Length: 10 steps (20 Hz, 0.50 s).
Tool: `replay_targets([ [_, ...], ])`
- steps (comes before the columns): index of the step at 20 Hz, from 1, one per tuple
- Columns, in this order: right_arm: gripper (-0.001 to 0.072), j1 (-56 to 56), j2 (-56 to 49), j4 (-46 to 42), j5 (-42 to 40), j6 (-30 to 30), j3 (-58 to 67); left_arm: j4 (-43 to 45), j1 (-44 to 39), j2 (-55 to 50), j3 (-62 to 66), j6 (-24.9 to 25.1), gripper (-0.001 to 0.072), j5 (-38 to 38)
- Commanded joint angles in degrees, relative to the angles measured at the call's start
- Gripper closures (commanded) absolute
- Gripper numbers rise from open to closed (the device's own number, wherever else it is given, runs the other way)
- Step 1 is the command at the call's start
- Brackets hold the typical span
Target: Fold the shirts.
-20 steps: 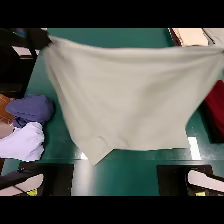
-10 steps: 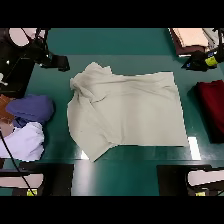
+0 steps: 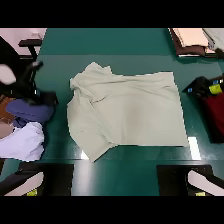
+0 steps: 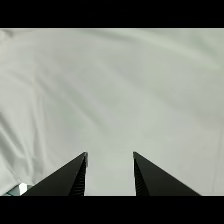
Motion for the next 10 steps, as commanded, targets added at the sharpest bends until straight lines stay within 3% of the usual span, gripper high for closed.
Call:
replay_targets([
  [1, 0.0374, -0.8, 8.0, 0.6, -3.9, -0.3, -9.9, -8.0, 2.7, 8.0, -16.9, 0.3, 0.0085, 2.3],
  [7, 0.0375, -0.8, 13.0, 0.6, -6.1, -0.3, -13.4, -23.9, 2.5, 8.9, -31.9, 2.4, 0.0087, 12.0],
  [10, 0.0375, -0.8, 13.0, 0.6, -6.0, -0.3, -13.4, -25.1, -1.9, 8.7, -34.1, 2.6, 0.0088, 16.0],
])
